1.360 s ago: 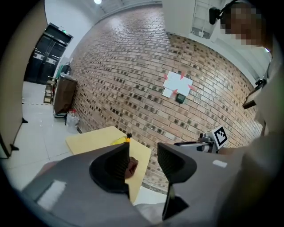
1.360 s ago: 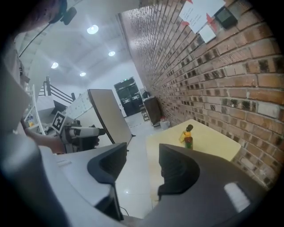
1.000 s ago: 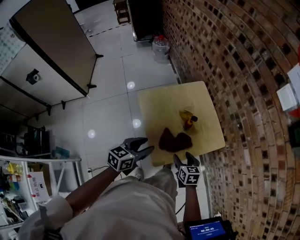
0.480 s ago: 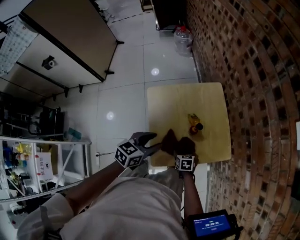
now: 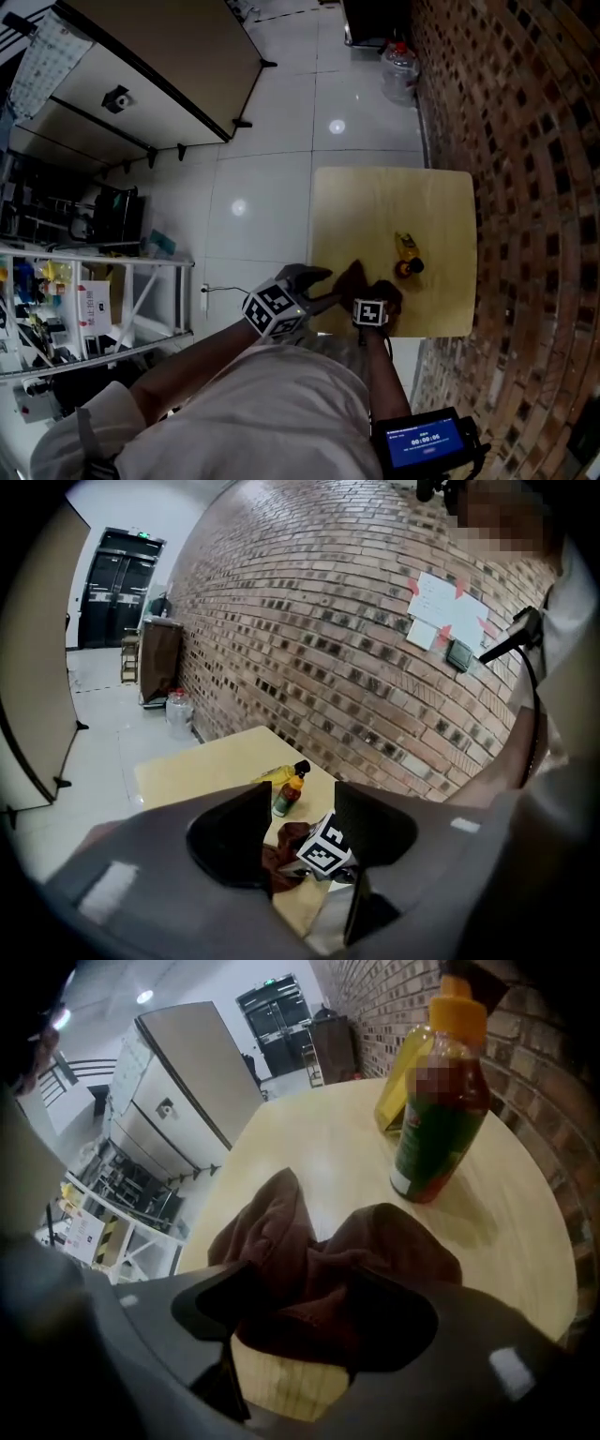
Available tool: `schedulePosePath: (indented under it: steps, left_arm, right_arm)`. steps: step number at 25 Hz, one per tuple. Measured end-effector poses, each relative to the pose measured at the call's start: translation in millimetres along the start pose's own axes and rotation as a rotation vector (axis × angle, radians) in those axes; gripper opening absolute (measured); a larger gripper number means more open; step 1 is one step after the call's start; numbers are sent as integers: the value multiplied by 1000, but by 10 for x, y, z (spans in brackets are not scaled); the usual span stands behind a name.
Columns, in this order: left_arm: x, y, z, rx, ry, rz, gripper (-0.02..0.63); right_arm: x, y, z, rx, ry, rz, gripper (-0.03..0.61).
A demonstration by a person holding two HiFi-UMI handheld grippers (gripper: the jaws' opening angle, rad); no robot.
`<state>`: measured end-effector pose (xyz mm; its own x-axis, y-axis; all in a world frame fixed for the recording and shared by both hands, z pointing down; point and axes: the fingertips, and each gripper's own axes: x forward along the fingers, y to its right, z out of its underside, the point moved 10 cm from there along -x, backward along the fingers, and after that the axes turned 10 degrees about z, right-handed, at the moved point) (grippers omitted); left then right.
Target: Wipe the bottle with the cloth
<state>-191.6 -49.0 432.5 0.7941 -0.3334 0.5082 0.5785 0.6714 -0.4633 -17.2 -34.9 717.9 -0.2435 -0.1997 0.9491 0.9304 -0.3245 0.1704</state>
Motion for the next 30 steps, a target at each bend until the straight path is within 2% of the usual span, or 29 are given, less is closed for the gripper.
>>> schedulePosePath:
  steps: [2, 5, 7, 9, 12, 15, 20, 26, 30]
  left_arm:
    - [-54, -98, -33, -6, -3, -9, 224]
    - [-74, -206, -89, -6, -9, -12, 224]
    - [-26, -235, -131, 17, -23, -2, 224]
    - [56, -234, -166, 52, -40, 15, 224]
    - [258, -208, -216, 116, -81, 51, 224]
    - [562, -155, -273, 183, -128, 92, 224]
    - [1208, -51, -318, 277, -191, 154, 221]
    - [1929, -93, -220, 348, -285, 139, 210]
    - [2209, -228, -110, 343, -350, 73, 210]
  right_arm:
    - [64, 1, 12, -17, -15, 56, 317]
    - [113, -7, -4, -88, 52, 96, 263]
    - [95, -23, 5, -98, 84, 78, 133]
    - [10, -27, 27, -67, 99, 71, 85]
    - [-194, 44, 77, 23, 151, 41, 69]
    - [-476, 236, 158, 121, 273, -28, 67]
    - [-1103, 698, 350, 276, 463, -94, 66]
    - [-1661, 1083, 356, 317, 649, -152, 66]
    - [-1738, 1179, 281, 309, 699, -168, 66]
